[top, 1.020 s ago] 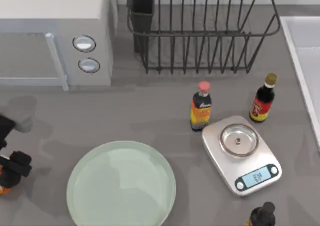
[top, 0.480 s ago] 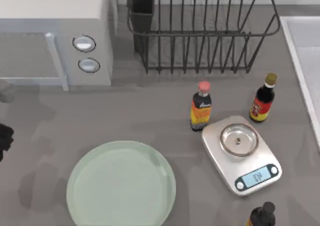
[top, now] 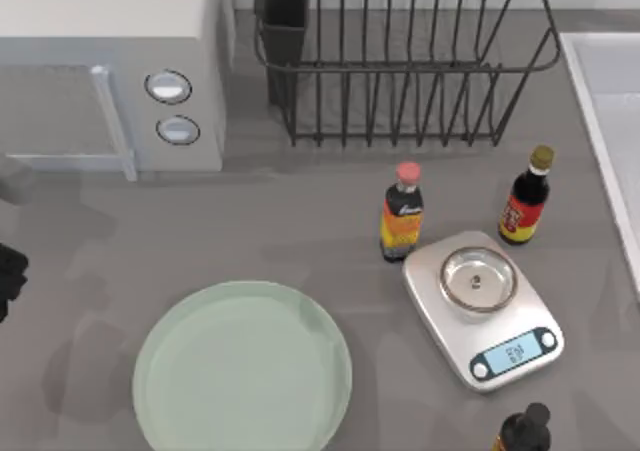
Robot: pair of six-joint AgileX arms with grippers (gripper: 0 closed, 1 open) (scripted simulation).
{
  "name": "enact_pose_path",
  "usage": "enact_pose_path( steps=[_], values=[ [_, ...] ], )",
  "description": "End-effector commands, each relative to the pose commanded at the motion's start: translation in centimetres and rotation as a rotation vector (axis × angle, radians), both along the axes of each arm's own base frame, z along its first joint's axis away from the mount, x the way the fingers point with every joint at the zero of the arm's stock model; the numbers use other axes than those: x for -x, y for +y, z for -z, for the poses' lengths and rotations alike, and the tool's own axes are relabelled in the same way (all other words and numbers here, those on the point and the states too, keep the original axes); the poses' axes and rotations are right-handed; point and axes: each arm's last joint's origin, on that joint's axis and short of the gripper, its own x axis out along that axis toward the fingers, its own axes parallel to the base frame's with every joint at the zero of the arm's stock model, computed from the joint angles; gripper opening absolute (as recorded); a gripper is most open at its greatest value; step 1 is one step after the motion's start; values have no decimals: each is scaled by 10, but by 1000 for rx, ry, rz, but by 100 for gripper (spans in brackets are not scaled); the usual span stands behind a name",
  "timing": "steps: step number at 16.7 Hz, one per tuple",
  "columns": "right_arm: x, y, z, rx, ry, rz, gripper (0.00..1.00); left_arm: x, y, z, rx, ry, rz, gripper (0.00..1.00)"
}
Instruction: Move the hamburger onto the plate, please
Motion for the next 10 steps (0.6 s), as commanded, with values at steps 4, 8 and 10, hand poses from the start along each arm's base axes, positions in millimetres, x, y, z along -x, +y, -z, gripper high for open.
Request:
enact_pose_path(
  steps=[4, 8, 10],
  values=[
    [0, 0, 0, 0, 0, 0, 100, -7, -20, 2, 13, 15, 256, 0],
    [0, 0, 0, 0, 0, 0, 100, -14, -54, 5, 22, 26, 690, 0],
    [0, 0, 0, 0, 0, 0, 100, -16, -75, 6, 24, 26, 941, 0]
  ],
)
